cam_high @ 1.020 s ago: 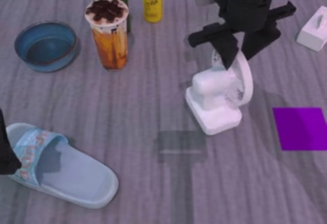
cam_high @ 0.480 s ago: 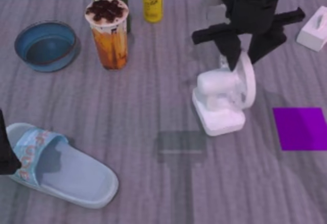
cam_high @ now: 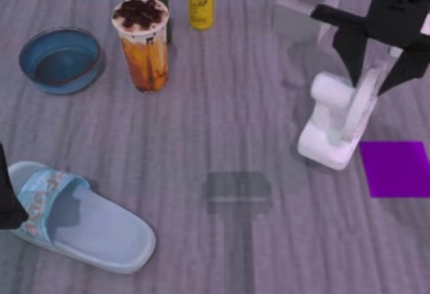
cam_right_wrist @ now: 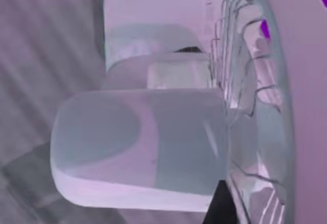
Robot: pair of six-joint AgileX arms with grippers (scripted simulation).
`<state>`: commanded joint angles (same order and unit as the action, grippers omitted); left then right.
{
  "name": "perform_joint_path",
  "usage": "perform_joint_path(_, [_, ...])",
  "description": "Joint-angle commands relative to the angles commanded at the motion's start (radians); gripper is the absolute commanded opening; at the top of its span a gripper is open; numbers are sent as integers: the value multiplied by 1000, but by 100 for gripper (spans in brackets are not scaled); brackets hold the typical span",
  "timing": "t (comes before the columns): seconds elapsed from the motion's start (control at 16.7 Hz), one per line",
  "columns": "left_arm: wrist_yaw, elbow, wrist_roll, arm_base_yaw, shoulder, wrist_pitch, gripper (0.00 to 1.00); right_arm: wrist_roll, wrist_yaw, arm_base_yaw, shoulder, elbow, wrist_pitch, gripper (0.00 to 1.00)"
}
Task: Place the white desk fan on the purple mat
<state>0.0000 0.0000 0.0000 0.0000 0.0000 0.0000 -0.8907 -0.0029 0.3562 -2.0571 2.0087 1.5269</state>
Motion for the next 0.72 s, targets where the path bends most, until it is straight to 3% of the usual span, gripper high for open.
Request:
perform_joint_path(0.36, [0,0,0,0,0,0,100,-582,-8,-118,166,-235,-88,0])
perform_joint_path(0.54, [0,0,0,0,0,0,100,-759,-10,-163,228,-332,-119,0])
perform_joint_path(0.72, [0,0,0,0,0,0,100,-839,-10,-186,261,-387,-136,0])
